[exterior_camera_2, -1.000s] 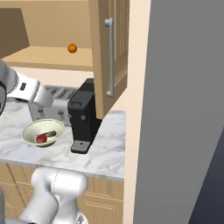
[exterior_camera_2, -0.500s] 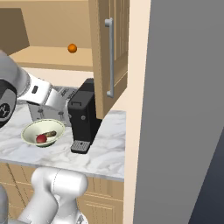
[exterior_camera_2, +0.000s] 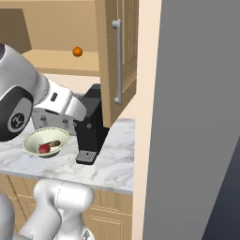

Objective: Open the cabinet. Pick the banana and apple from the cabinet and place them into the bowl. Then close the cabinet.

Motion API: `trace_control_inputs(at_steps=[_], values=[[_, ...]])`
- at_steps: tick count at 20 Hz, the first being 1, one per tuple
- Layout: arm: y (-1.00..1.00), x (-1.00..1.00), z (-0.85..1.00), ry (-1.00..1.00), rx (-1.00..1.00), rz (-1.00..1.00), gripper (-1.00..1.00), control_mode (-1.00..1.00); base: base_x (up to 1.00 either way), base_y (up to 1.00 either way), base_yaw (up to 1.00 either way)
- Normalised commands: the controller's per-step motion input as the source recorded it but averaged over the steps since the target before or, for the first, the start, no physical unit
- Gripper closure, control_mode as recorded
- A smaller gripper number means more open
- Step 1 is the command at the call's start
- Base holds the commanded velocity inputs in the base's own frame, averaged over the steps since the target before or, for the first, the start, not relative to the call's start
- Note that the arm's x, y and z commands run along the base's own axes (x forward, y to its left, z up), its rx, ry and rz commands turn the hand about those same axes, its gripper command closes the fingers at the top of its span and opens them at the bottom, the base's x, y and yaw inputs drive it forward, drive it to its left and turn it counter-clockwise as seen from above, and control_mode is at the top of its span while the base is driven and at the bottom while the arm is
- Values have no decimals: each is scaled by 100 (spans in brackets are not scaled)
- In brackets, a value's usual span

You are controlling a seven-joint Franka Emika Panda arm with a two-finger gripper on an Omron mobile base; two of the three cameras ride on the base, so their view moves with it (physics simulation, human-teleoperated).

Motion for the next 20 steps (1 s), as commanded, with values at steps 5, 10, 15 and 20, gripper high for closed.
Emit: trace_control_inputs(at_steps=[5,10,15,20], values=[[-40,0,1,0,0,-7,-100,-100,0,0,0],[-32,0,0,0,0,-2,-100,-100,0,0,0],[-29,11,0,0,0,0,-100,-100,0,0,0],[-30,24,0,0,0,0,-100,-100,0,0,0]])
